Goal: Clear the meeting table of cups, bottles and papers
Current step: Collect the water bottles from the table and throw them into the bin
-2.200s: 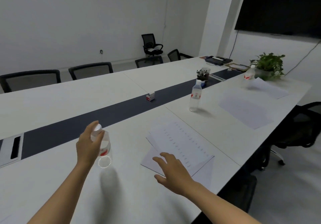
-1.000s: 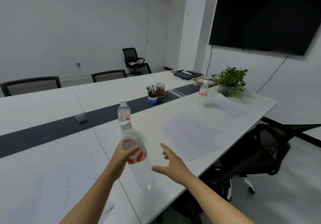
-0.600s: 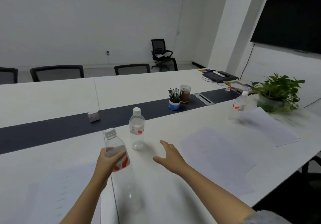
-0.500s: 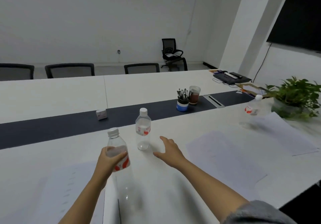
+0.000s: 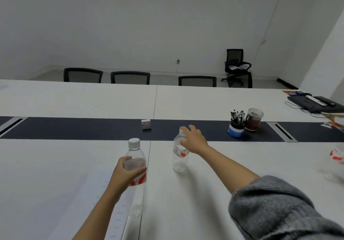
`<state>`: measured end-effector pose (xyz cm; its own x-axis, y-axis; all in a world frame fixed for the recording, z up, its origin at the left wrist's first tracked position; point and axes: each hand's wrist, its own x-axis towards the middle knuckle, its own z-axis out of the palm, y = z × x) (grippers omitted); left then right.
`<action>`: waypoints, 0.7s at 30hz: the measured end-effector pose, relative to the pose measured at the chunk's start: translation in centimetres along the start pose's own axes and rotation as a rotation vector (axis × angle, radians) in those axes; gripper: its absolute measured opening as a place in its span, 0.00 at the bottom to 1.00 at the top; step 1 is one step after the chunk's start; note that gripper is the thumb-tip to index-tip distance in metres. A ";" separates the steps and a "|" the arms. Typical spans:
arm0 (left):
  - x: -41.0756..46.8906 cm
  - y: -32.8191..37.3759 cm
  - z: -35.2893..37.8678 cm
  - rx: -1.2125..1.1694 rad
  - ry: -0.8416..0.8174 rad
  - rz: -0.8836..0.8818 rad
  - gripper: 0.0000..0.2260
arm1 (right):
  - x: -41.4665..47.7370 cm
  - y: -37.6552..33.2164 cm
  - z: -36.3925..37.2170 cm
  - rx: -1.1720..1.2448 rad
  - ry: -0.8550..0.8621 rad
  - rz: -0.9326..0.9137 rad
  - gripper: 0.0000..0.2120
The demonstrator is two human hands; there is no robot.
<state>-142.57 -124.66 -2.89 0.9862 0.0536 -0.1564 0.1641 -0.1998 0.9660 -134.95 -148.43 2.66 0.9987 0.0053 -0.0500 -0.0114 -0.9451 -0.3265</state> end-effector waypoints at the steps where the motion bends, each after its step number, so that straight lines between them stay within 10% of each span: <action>1: -0.1 0.0 -0.2 0.008 0.023 0.001 0.32 | 0.6 -0.1 0.1 -0.033 -0.014 -0.022 0.27; 10: 0.1 0.0 -2.3 -0.010 0.066 0.012 0.34 | 3.4 0.2 1.5 -0.163 -0.058 -0.100 0.22; 15: 0.0 1.0 -1.6 0.046 -0.204 0.018 0.48 | 1.4 1.3 1.7 0.081 -0.056 -0.096 0.17; 21: 0.8 3.5 1.3 0.375 -0.520 0.151 0.33 | -3.2 1.7 -3.6 0.430 0.007 -0.126 0.14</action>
<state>-141.18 -126.59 0.10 0.8650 -0.4623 -0.1949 -0.0731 -0.5005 0.8626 -137.98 -151.22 5.62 0.9939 0.1080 0.0213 0.0926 -0.7152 -0.6928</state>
